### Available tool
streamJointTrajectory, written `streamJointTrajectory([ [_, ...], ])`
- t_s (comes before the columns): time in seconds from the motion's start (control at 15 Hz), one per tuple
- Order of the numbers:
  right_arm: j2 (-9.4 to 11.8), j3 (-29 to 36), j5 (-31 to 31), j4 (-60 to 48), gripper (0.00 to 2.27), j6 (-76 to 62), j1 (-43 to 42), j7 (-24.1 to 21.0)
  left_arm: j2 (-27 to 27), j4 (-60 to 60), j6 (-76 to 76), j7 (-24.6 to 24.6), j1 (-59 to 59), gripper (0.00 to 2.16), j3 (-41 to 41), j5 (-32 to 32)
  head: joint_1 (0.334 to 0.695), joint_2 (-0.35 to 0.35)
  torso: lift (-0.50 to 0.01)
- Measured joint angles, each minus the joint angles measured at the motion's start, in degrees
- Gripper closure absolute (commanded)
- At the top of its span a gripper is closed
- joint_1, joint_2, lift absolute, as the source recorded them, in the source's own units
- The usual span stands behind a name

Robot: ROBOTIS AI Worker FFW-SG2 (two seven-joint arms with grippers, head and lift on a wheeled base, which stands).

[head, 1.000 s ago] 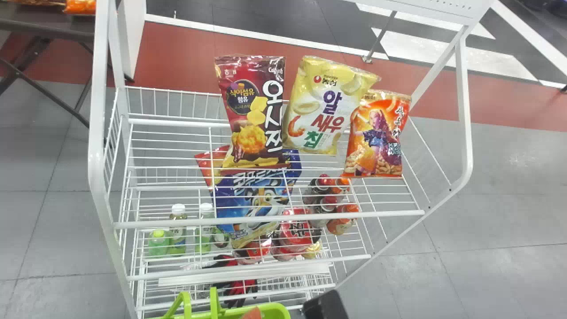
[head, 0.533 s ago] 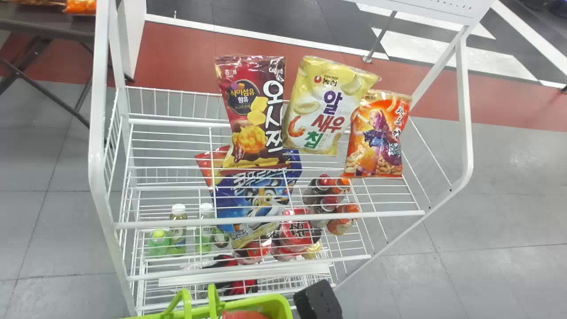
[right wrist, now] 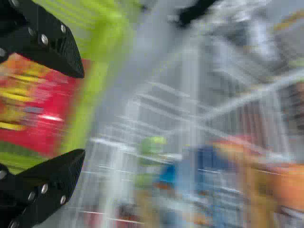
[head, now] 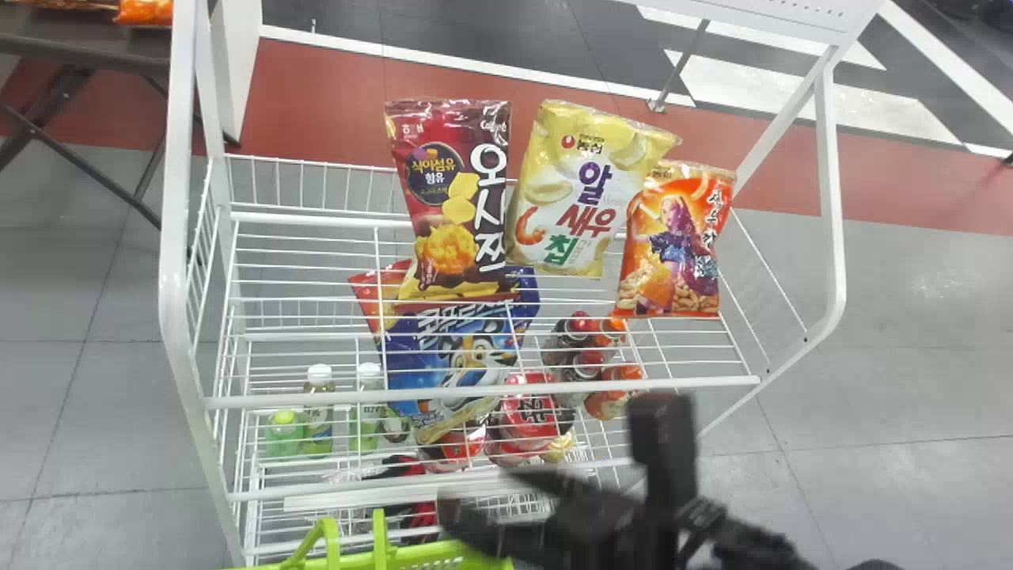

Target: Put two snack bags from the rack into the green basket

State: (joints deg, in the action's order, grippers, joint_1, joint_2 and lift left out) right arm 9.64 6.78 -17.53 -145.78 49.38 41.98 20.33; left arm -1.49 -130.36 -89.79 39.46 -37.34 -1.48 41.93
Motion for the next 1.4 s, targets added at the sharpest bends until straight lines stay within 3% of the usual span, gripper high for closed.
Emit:
streamJointTrajectory([
  [0.13,-0.97,3.32,-0.62,3.56,0.06,-21.52,0.34,0.41,0.0,0.12,0.0,0.01,-0.01,2.14,0.06,-0.08,0.695,-0.35,-0.007],
  [0.2,-1.54,5.81,-1.97,5.13,0.06,-25.88,-0.27,0.43,0.0,0.23,0.0,0.01,-0.02,2.14,0.08,-0.2,0.695,-0.35,-0.007],
  [0.47,-3.17,15.77,-6.94,14.06,0.06,-28.16,-5.95,1.65,0.02,0.31,0.0,-0.35,-0.02,2.14,0.57,-0.74,0.695,-0.35,-0.007],
  [0.67,-3.18,21.0,-6.14,22.89,0.05,-29.05,-13.46,5.09,0.01,0.21,0.0,-0.53,0.01,2.14,1.58,-1.6,0.695,-0.35,-0.007],
  [1.13,-1.73,23.16,2.18,37.86,0.04,-28.71,-28.91,6.02,-0.45,0.14,0.0,-1.1,0.52,2.14,3.46,-3.07,0.695,-0.35,-0.007],
  [1.4,0.63,23.67,5.06,45.85,0.04,-28.91,-34.41,5.68,-0.99,0.18,0.0,-1.14,1.12,2.14,3.2,-3.09,0.695,-0.35,-0.007],
])
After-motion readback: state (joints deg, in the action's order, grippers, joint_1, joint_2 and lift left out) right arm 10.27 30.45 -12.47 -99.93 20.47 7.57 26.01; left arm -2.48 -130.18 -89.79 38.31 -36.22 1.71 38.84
